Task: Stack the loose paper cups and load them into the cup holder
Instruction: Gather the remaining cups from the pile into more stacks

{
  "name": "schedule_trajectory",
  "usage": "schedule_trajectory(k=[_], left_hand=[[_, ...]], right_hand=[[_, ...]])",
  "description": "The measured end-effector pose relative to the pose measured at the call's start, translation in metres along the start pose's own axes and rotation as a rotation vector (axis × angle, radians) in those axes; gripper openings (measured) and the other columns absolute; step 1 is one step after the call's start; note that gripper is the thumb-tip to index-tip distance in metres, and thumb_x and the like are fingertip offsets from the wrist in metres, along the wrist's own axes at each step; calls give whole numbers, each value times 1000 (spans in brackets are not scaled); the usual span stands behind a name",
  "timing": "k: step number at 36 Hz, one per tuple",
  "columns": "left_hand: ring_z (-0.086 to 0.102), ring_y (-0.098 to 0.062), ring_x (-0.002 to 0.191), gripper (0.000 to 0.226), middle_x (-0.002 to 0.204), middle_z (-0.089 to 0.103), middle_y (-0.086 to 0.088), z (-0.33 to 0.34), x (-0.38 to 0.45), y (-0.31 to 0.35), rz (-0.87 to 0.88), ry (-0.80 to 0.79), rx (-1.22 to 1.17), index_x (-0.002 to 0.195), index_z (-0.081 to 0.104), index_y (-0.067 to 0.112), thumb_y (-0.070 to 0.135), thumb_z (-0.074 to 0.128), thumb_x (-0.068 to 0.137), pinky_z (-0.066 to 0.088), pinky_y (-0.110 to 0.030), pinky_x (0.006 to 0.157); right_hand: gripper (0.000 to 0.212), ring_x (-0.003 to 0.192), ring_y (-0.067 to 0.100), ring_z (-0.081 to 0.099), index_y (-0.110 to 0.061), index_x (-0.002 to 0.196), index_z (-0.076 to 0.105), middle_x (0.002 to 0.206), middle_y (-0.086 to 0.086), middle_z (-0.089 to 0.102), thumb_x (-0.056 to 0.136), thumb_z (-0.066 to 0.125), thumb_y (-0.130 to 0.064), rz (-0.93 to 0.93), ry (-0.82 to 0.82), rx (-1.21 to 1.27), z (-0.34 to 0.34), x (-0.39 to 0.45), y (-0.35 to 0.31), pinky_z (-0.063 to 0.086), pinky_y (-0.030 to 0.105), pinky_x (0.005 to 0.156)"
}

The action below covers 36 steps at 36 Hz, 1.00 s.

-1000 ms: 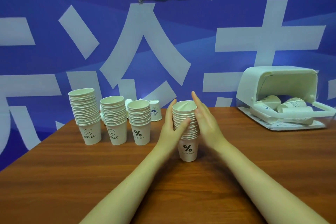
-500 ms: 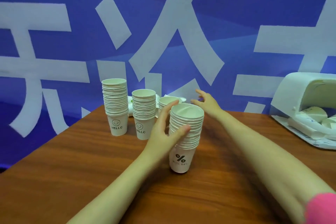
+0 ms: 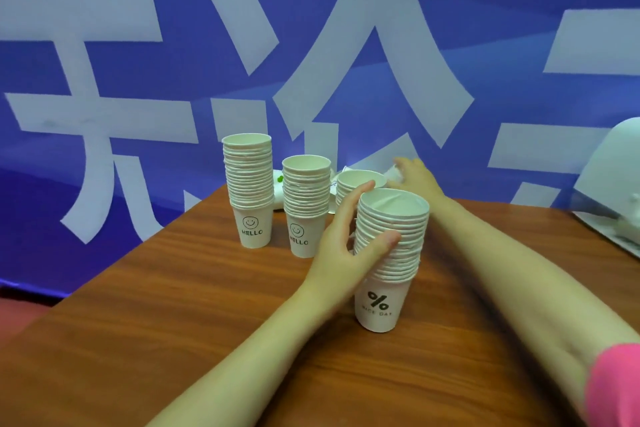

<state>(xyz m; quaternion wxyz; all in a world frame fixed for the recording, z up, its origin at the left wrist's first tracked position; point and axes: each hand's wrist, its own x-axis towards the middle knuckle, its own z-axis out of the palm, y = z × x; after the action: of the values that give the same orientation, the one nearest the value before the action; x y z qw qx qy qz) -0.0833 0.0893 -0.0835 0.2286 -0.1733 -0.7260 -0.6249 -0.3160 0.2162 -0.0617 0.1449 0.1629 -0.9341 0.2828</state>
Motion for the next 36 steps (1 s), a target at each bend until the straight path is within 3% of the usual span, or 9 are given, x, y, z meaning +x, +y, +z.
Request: schedule_trajectory(k=[2,6,10,15,18,22,28,31,36], left_hand=[[51,3,123,69,132,55,23,-1,0,-4,11,43,-12,139,40,35,47,65,76,45,-22,101],[48,2,127,75,138,52,17,2,-1,-6,45,44,-4,144,38,27,50,63,77,42,-20,104],[44,7,128,77,138,48,24,7,-3,-4,41,25,-15,146,33,30,54,60,77,39,-11,99],[38,12,130,66,139,40,29,16,-7,-1,49,-2,-46,137,31,44,56,57,78,35,-7,100],[38,13,129,69,141,39,25,21,-12,4,71,-9,-91,141,30,34,52,56,79,34,-6,100],[50,6,122,49,132,53,16,25,-16,11,77,-41,-157,132,39,33,35,58,87,40,-10,95],[54,-5,123,47,129,57,12,22,-19,11,59,-12,-201,131,42,35,41,54,86,44,-18,95],[50,-3,127,47,135,53,13,22,-17,12,81,-19,-194,137,37,35,36,52,92,43,-17,98],[36,17,129,48,141,36,27,23,-14,6,96,6,-158,141,28,38,26,48,99,36,-6,97]], right_hand=[[65,121,32,50,-14,143,42,138,15,44,87,64,-40,70,118,148,-19,-14,7,43,36,92],[32,82,19,61,-11,110,60,114,10,63,95,57,-38,147,320,597,-63,-62,9,48,21,54],[26,78,16,60,-12,103,59,95,4,64,99,50,-37,131,424,892,-98,-116,-9,48,17,55],[31,96,18,66,-7,113,60,110,12,67,92,61,-30,-8,244,1191,-112,-172,-43,55,28,76],[49,105,18,67,-12,119,61,117,8,68,81,73,-41,-71,159,1123,-105,-190,-62,55,30,84],[36,104,7,65,-18,120,63,115,-2,69,88,68,-34,-176,161,888,-85,-203,-82,52,24,86],[37,114,11,57,-35,109,64,111,-11,65,79,61,-57,-180,200,704,-68,-208,-79,48,43,99],[51,122,6,46,-34,116,57,118,-19,54,74,56,-62,-198,263,593,-65,-212,-67,42,36,106],[86,137,0,34,-26,151,23,152,-4,34,79,64,-49,-242,309,716,-78,-208,-66,40,18,105]])
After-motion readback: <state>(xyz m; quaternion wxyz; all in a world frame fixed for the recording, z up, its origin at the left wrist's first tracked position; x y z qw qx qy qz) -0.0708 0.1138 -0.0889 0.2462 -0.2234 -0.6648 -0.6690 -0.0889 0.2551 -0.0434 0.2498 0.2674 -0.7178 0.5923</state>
